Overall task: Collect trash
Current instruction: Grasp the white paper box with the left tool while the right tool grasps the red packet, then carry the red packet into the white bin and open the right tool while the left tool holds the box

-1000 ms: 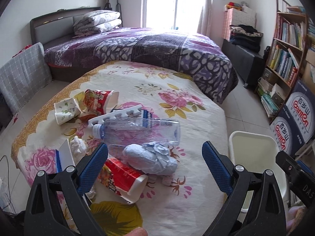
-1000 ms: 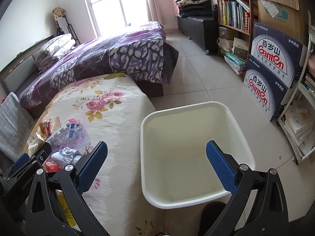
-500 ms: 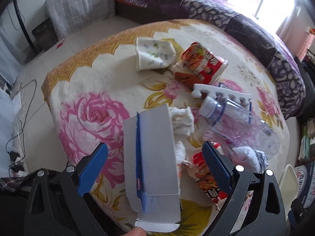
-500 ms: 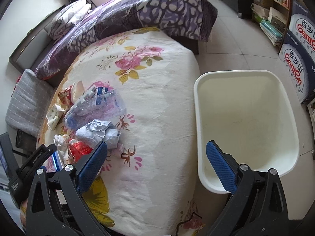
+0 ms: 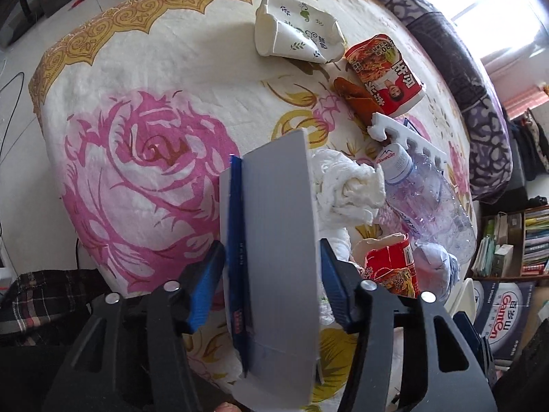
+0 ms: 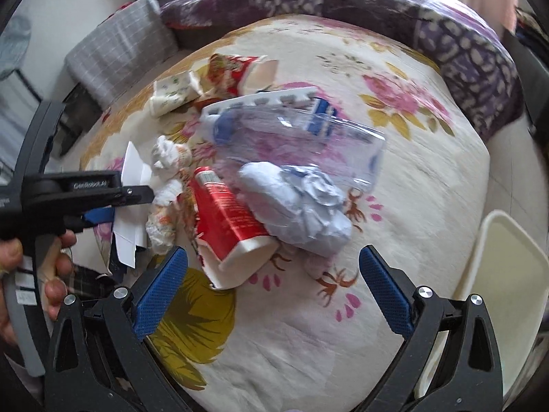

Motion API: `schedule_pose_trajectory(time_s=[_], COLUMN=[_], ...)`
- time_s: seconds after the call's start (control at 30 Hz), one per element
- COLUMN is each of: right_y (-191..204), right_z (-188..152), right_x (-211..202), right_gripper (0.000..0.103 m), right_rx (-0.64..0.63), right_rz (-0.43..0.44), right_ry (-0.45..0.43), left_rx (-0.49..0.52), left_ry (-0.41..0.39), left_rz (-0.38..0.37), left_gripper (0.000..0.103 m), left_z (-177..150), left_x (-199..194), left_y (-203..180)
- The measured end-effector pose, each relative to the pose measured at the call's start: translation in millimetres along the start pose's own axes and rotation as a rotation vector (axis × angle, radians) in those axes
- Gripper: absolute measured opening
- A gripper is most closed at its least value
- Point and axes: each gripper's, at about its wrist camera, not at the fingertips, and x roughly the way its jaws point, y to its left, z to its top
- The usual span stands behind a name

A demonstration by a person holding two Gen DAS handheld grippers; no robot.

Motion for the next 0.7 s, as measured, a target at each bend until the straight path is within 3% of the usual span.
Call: schedule_pose_trajectory(time_s=[0.03,0.13,0.27,0.4,0.5,0.6,0.67,0.7], right_y=[6.5,22.4,38.2,47.1,48.1,47.6,42.8,41.0], right_z=[2.2,7.4,10.8,15.9,17.4,17.6,18.1,19.1], right_x=[0.3,2.6,8.4,25.4,38.9,52.1,51.0,49.6], right_gripper=[0.096,0.096,0.096,0.095,0.083,0.060,0.056,0.055], right_rx=[-0.037,-0.107,-0.171,-0.208,-0.196,-0.174,-0.129,-0.114], right_rz=[0.003,0.015,0.015,0.002,0.025,0.020,0.057,0.069], right_ry=[-0.005,-0.018,-0.015,0.000,0.029,0.059,0.045,0.042], left_rx=[0.012,0.022,-0.029,0.000,0.016,0.029,0.041,0.050], left_ry=[-0.004,-0.003,0.028,0.025,0.026,0.024,0.018,0.011], left_rz=[0.004,0.030,0.040,0.076,0.076,0.069,0.069,0.069], left_gripper=[0.043,0.041,0.048,0.056,0.056,0.055,0.052,0.046], left_z=[0.4,3.2,8.7,10.2,11.7,14.4,14.8,14.5], left_x=[-1.6,-1.0,2.3,0.9,1.9,4.9,5.2,4.3], left_y=[-0.1,3.5,21.1,24.6,24.8,21.5,20.7,21.4])
